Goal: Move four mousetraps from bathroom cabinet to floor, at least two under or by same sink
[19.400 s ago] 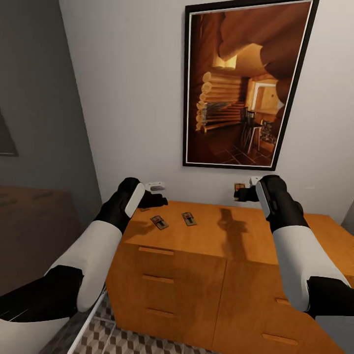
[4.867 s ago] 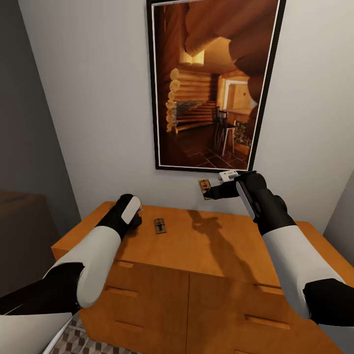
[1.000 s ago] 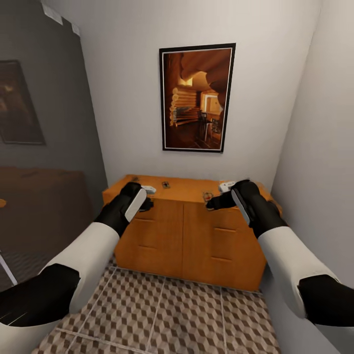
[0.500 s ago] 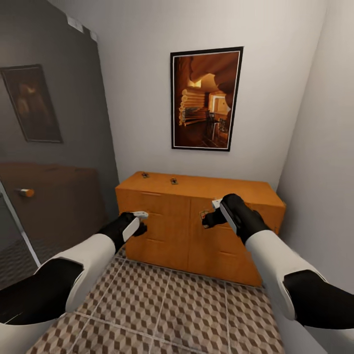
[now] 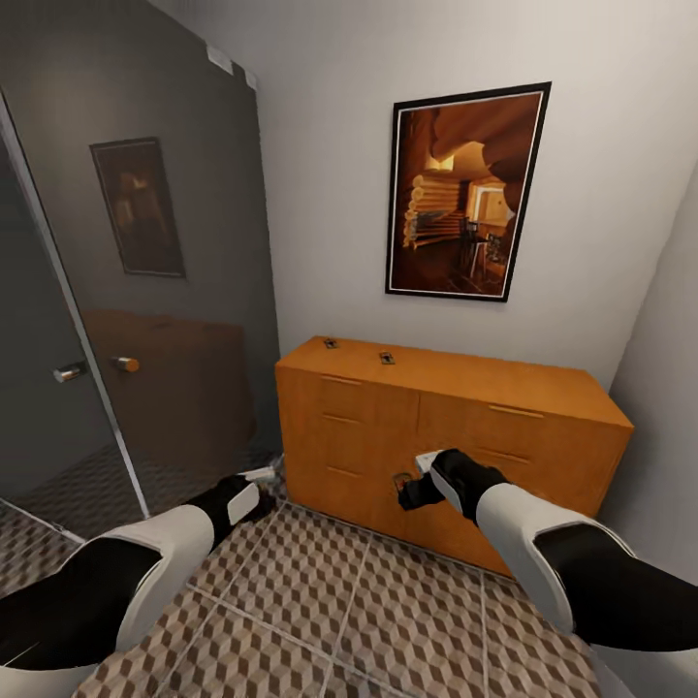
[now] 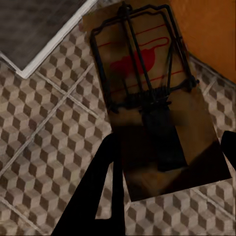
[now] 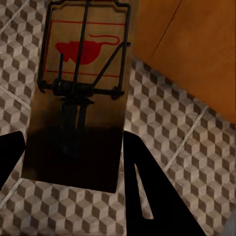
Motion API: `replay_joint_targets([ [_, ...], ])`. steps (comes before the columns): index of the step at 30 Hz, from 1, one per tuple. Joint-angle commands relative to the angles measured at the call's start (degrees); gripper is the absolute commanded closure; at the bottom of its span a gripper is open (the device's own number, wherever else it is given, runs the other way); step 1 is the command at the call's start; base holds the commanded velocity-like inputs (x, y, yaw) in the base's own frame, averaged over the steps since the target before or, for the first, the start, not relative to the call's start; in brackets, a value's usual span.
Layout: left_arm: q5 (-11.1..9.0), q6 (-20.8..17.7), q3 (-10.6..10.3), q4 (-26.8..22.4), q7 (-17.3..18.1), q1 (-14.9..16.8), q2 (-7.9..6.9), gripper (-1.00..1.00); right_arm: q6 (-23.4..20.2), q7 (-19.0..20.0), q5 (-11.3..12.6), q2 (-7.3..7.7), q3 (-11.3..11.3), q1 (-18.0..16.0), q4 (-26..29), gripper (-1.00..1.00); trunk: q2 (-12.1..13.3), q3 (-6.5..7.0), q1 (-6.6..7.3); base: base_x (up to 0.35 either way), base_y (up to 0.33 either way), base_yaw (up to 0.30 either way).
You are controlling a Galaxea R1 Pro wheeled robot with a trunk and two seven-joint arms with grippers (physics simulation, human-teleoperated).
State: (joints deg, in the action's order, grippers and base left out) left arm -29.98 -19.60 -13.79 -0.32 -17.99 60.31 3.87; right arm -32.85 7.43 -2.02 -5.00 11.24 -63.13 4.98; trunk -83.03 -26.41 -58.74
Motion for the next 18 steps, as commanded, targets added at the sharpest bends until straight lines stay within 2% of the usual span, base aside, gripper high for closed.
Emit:
replay_joint_targets([
  [1, -1.7, 0.1, -0.5, 0.0, -0.3, -0.8, -0.43, 1.00, 2.1, 0.4, -0.2, 0.03, 0.4, -0.1, -2.4, 1.00, 0.0, -0.04, 0.01, 0.000, 0.000, 0.300],
  [4, -3.6, 0.6, -0.5, 0.0, -0.2, -2.3, -0.96, 1.00, 5.5, 0.4, -0.1, 0.11, 0.3, 0.0, -5.3, 1.00, 0.0, -0.04, 0.01, 0.000, 0.000, 0.300],
  [5, -4.1, 2.2, -0.6, 0.0, -0.2, -4.8, -1.01, 1.00, 6.8, 0.4, -0.1, 0.40, 0.3, 1.4, -6.3, 1.00, 0.0, -0.04, 0.01, 0.000, 0.000, 0.300],
  [8, -4.4, 4.8, -0.5, 0.0, -0.2, -8.0, -0.98, 1.00, 7.2, 0.3, -0.1, 0.61, 0.3, 3.2, -6.6, 1.00, 0.0, -0.04, 0.01, 0.000, 0.000, 0.300],
  [9, -4.7, 5.9, -0.5, 0.0, -0.2, -11.2, -1.07, 1.00, 7.3, 0.3, -0.3, 0.62, 0.3, 3.7, -6.7, 1.00, 0.0, -0.04, 0.01, 0.000, 0.000, 0.300],
  [12, -5.8, 8.2, -0.5, 0.1, -0.2, -14.6, -1.36, 1.00, 7.3, 0.3, -0.4, 0.67, 0.3, 3.9, -6.7, 1.00, 0.0, -0.04, 0.01, 0.000, 0.000, 0.300],
  [14, -8.6, 11.8, -0.5, 0.1, -0.2, -17.7, -2.58, 1.00, 7.4, 0.3, -0.4, 0.59, 0.4, 4.0, -6.7, 1.00, 0.0, -0.04, 0.01, 0.000, 0.000, 0.300],
  [15, -13.6, 14.6, -0.5, 0.0, -0.1, -19.5, -3.20, 1.00, 7.4, 0.0, -0.6, 0.72, 0.4, 4.0, -6.7, 1.00, 0.0, -0.04, 0.01, 0.000, 0.000, 0.300],
  [17, -15.5, 15.5, -0.5, 0.0, -0.1, -20.7, -2.89, 1.00, 7.3, -0.7, -0.5, 0.75, 0.4, 4.0, -6.7, 1.00, 0.0, -0.04, 0.01, 0.000, 0.000, 0.199],
  [18, -15.5, 15.5, -0.5, 0.0, 0.0, -20.8, -2.85, 1.00, 7.3, -0.9, -0.5, 0.76, 0.4, 4.0, -6.7, 1.00, 0.0, -0.04, 0.01, 0.000, 0.000, 0.079],
])
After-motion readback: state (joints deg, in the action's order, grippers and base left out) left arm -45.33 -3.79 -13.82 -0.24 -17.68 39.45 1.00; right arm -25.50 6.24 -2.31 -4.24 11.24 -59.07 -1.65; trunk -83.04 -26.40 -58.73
